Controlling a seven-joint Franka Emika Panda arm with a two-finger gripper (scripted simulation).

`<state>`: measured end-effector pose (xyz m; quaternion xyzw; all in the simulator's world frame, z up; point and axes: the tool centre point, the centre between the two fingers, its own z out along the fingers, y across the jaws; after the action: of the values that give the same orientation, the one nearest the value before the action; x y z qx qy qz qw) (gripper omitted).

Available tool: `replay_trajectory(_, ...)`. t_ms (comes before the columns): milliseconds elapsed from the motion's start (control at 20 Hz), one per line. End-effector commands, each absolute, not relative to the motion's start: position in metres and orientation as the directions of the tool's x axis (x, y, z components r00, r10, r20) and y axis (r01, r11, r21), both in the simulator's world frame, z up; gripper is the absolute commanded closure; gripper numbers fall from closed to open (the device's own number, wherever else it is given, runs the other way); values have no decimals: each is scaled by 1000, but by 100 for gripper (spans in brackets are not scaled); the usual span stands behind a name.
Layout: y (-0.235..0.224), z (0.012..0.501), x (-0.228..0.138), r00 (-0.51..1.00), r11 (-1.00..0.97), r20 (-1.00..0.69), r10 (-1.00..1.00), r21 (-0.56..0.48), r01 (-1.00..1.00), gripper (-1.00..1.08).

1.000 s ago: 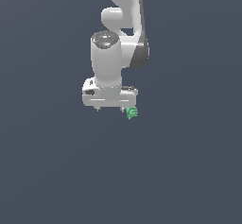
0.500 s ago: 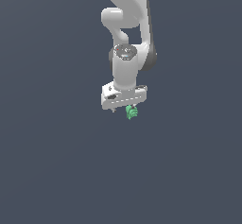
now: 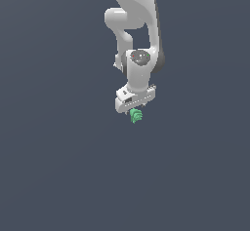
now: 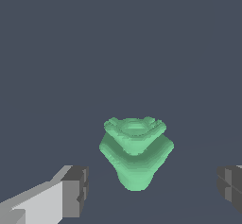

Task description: Pick up the object and move it to a goal position.

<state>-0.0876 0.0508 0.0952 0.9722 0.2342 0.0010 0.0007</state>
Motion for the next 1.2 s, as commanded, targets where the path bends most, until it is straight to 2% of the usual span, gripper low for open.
replay_trajectory(0, 54, 92, -92, 880, -880, 0, 475, 0, 475, -92)
replay_trajectory(350, 54, 87, -92, 880, -880, 0, 474, 0, 474, -92)
replay_trajectory(1100, 55, 41, -94, 878, -878, 0, 479, 0, 479, -92)
replay_trajectory(1150, 55, 41, -94, 878, -878, 0, 479, 0, 479, 108)
